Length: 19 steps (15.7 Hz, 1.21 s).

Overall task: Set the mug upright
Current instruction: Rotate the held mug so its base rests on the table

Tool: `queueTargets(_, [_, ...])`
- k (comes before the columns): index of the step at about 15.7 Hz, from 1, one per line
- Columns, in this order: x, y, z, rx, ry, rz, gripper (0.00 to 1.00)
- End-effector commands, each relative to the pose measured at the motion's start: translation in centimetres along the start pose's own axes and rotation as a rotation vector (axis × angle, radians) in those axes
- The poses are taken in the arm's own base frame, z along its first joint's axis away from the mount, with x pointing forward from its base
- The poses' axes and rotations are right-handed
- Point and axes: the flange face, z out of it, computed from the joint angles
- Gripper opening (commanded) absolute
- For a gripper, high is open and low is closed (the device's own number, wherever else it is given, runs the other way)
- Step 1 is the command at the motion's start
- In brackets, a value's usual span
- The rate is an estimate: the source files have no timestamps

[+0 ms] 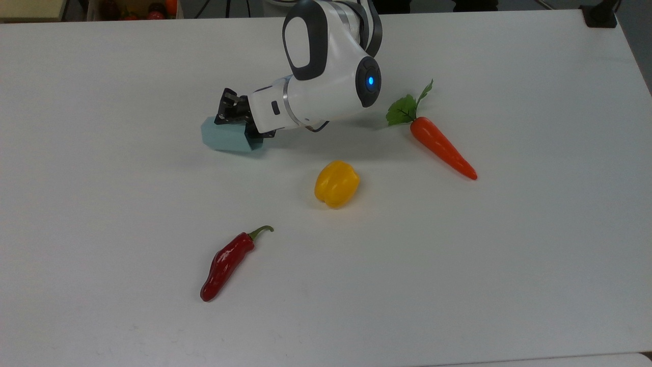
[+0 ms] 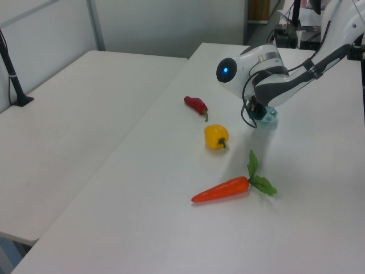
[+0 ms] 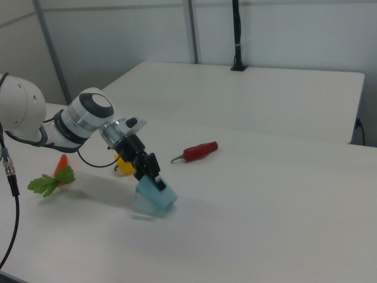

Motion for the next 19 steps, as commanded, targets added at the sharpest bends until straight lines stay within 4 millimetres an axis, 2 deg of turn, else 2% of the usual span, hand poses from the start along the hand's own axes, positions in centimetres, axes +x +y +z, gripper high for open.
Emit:
queueTargets(1, [-0.4, 0.6, -0.1, 0.013, -0.011, -0.031, 0.08])
queueTargets(4, [-0.4, 2.6, -1.0, 0.045, -0.010, -0.055, 0.00])
queueTargets(9, [-0.8, 5.3, -4.2, 0.304, -0.008, -0.151, 0.00])
queueTargets(11, [-0.7, 4.8, -5.6, 0.460, 0.018, -0.195, 0.00])
queueTargets(13, [-0.7, 3.8, -6.2, 0.585, 0.031, -0.237, 0.02])
queueTargets(17, [-0.2, 2.7, -5.7, 0.723, 0.101, -0.321, 0.04])
queueTargets(18, [-0.1, 2.5, -5.4, 0.725, 0.114, -0.348, 0.06])
queueTargets(19, [-0.1, 2.5, -5.4, 0.723, 0.119, -0.363, 0.15])
